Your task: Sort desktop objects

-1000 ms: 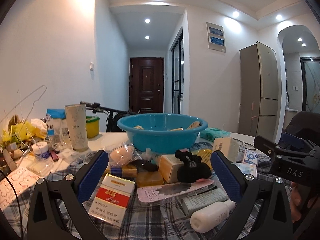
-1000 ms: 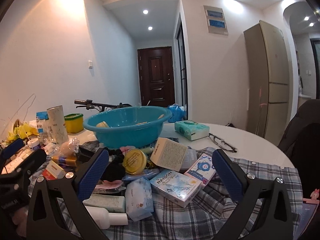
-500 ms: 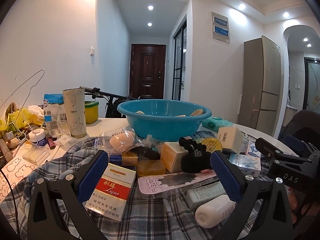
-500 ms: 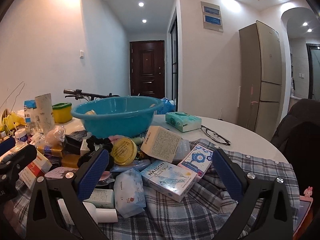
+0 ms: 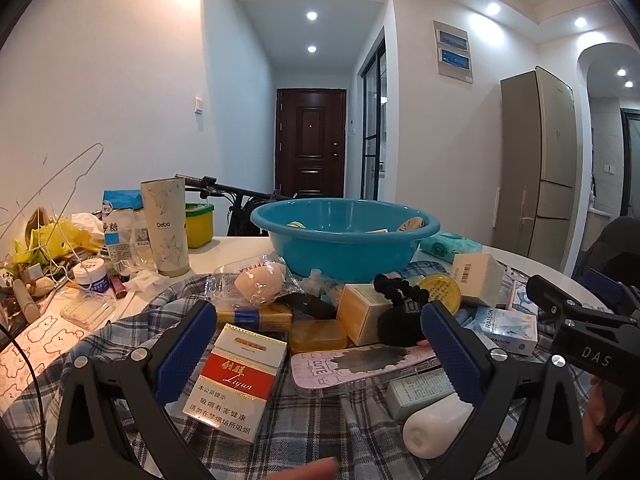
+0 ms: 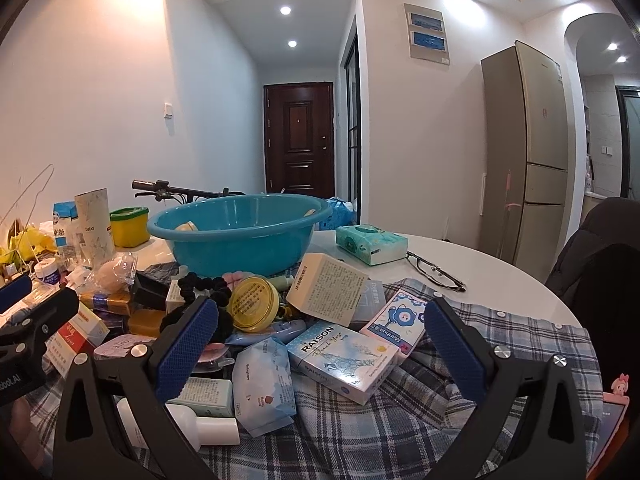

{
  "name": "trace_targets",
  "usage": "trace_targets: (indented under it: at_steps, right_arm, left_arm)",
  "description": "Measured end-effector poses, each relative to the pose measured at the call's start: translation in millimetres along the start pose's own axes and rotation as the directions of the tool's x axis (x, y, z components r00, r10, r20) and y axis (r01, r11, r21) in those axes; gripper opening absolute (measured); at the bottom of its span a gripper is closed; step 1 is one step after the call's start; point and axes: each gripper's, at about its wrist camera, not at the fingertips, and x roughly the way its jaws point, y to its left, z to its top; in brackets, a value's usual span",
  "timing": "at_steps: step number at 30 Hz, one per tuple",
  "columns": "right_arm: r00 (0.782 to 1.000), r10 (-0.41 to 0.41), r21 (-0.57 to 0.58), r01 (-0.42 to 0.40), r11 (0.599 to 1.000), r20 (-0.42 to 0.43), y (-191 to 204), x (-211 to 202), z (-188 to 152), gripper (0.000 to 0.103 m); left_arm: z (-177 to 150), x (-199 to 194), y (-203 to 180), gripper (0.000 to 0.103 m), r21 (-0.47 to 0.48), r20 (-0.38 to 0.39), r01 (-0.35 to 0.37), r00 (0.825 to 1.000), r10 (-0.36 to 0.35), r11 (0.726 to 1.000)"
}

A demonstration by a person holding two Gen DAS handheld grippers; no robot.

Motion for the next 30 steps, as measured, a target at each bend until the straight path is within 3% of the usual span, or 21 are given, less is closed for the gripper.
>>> trace_targets:
  at_steps: [30]
  right_arm:
    - [1.000, 0.011, 0.007, -0.011, 1.000, -0.013, 2.1, 3.4, -0.4, 0.103]
  left_arm:
    - [0.9, 0.4, -0.2, 0.103, -0.004, -0.009, 0.011, 1.000, -0.011, 1.000]
